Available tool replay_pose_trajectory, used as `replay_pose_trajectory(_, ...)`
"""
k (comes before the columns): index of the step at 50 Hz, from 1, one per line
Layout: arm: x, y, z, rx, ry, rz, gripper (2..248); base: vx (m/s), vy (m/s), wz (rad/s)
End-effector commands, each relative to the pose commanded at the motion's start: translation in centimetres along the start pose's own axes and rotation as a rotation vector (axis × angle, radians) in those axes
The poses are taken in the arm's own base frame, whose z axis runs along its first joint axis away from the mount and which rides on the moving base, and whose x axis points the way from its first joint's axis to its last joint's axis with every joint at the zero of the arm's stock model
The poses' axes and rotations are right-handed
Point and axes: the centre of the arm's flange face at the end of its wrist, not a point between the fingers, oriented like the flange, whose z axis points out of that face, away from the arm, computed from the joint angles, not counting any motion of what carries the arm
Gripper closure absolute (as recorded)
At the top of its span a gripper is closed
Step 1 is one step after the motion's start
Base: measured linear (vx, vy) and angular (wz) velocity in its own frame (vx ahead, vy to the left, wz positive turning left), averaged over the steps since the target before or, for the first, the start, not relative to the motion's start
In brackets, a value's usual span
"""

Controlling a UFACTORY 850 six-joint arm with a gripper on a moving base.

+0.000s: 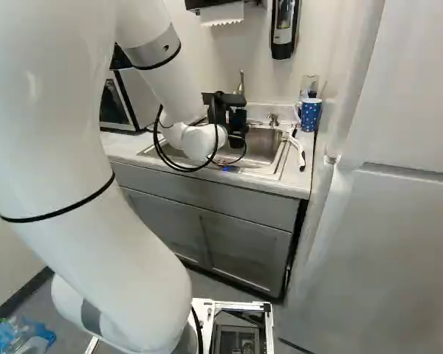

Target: Rinse the cup and place it in the tray

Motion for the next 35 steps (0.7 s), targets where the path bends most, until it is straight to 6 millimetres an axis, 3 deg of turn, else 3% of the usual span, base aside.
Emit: replay_pose_trajectory(35,0.00,0.00,0.00,0.000,0.000,0.000,129,0.000,0.000,0.000)
